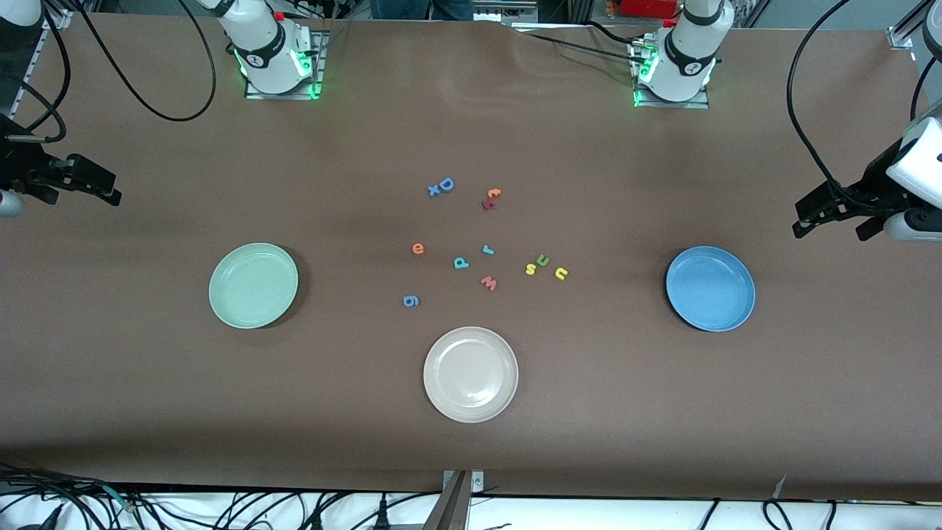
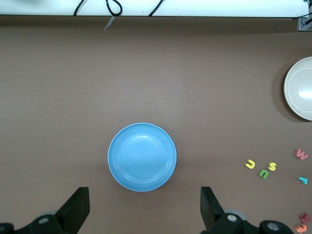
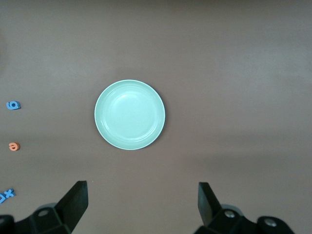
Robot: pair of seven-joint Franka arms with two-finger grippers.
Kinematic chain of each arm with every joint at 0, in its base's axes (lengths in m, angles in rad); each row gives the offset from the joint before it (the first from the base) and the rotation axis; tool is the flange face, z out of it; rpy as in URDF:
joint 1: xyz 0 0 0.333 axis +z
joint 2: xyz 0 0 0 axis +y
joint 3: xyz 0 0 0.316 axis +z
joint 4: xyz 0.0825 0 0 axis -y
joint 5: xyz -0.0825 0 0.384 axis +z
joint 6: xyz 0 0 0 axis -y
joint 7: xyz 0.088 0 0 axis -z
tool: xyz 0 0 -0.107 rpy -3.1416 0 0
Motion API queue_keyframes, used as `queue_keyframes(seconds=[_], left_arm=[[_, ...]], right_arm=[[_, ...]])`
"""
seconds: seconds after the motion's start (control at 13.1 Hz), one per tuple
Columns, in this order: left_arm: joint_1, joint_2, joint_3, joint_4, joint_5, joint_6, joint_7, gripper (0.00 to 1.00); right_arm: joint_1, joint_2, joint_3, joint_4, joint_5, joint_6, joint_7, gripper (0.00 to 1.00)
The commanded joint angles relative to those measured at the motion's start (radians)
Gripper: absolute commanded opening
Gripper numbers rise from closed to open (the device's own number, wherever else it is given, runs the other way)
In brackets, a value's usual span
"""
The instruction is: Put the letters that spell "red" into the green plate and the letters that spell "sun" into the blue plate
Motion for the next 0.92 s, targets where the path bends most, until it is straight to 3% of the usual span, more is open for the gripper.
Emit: queue_keyframes(seconds=[0.0,0.84], left_arm=[[0.003,-0.002,-0.007,0.014,0.009,-0.005,-0.010,1.00],[0.002,-0.002,-0.007,0.015,0.011,-0.003,-0.011,1.00]], right_arm=[[-0.002,-0.012,-0.001,-0.010,0.000,-0.005,0.008,1.00],[-0.004,-0.012,-0.001,-0.010,0.000,-0.017,0.008,1.00]])
